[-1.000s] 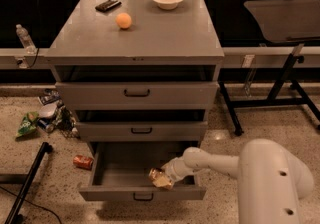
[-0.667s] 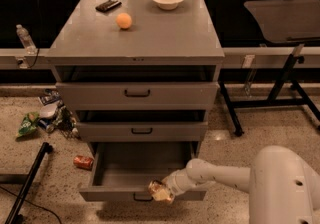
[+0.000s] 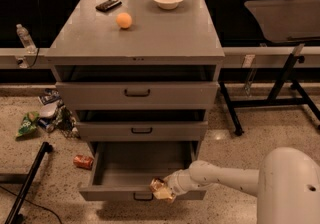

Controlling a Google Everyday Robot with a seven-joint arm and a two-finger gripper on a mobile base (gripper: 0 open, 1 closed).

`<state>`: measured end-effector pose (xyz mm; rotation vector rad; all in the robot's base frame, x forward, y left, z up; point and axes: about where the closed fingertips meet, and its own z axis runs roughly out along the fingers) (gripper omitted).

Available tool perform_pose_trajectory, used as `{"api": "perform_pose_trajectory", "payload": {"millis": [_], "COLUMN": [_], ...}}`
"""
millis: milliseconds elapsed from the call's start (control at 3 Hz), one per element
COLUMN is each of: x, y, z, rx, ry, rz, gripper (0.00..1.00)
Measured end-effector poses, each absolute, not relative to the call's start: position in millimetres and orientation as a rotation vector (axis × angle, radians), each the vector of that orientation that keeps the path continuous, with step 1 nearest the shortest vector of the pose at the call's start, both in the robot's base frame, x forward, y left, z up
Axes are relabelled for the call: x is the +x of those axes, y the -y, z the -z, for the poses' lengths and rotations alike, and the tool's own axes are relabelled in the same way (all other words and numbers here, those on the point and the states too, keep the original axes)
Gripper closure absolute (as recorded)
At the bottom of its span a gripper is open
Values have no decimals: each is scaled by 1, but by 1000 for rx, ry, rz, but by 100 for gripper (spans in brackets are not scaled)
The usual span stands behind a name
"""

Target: Pick orange can from bottom drawer and place on counter

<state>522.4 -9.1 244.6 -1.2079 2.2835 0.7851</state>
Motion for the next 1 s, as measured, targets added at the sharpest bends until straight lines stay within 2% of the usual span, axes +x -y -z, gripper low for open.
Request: {"api": "perform_pose_trajectory", "payload": {"millis": [333, 1000], "x": [542, 597], "y": [16, 21], "z": [-263, -261], "rx": [-1224, -1132], "ry": [-2260, -2173], "rz": [-721, -710], "gripper": [100, 100]}}
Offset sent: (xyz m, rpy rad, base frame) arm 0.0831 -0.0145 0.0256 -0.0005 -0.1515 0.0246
